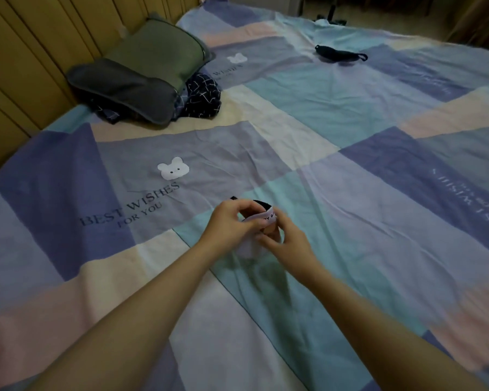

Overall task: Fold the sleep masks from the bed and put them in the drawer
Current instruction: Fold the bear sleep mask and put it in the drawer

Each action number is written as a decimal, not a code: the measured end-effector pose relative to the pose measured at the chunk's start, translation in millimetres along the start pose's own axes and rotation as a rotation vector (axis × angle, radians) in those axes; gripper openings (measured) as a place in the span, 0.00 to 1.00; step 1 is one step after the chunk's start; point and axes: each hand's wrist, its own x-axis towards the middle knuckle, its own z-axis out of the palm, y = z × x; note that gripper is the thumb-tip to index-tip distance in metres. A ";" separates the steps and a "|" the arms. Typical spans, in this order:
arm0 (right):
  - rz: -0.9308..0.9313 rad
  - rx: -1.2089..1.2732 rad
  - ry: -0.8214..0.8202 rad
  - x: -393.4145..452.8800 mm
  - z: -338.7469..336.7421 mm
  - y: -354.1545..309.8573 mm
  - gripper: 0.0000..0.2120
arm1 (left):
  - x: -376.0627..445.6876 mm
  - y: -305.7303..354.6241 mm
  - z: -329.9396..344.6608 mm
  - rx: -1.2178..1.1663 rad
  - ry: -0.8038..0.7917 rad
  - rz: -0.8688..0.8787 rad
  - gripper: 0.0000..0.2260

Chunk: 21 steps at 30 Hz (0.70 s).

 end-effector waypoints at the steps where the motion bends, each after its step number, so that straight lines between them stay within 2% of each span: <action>1: -0.014 0.022 0.028 0.9 -2.7 -3.3 0.22 | 2.2 5.7 0.3 -0.037 0.023 0.003 0.06; 3: -0.023 0.069 0.073 1.8 -9.0 -11.5 0.17 | 6.9 13.1 -0.3 -0.059 0.089 0.016 0.07; 5: -0.018 0.127 0.090 1.6 -16.1 -19.8 0.15 | 10.2 17.3 -2.7 0.026 0.140 0.047 0.11; 8: -0.061 0.116 0.083 1.6 -27.5 -29.5 0.14 | 12.9 24.0 -9.7 0.027 0.071 0.031 0.21; 11: -0.100 0.101 0.078 1.9 -36.4 -37.7 0.15 | 16.4 27.9 -17.0 -0.012 -0.073 -0.044 0.16; 13: -0.104 0.133 0.087 1.3 -40.8 -42.3 0.15 | 16.7 30.9 -18.4 -0.017 -0.095 -0.043 0.10; 17: -0.060 0.229 0.182 -2.7 -44.8 -47.3 0.18 | 13.5 35.1 -14.6 -0.068 -0.012 -0.054 0.06; 21: 0.036 0.374 0.293 -8.1 -44.7 -44.3 0.32 | 10.0 40.2 -6.0 -0.301 0.161 -0.145 0.07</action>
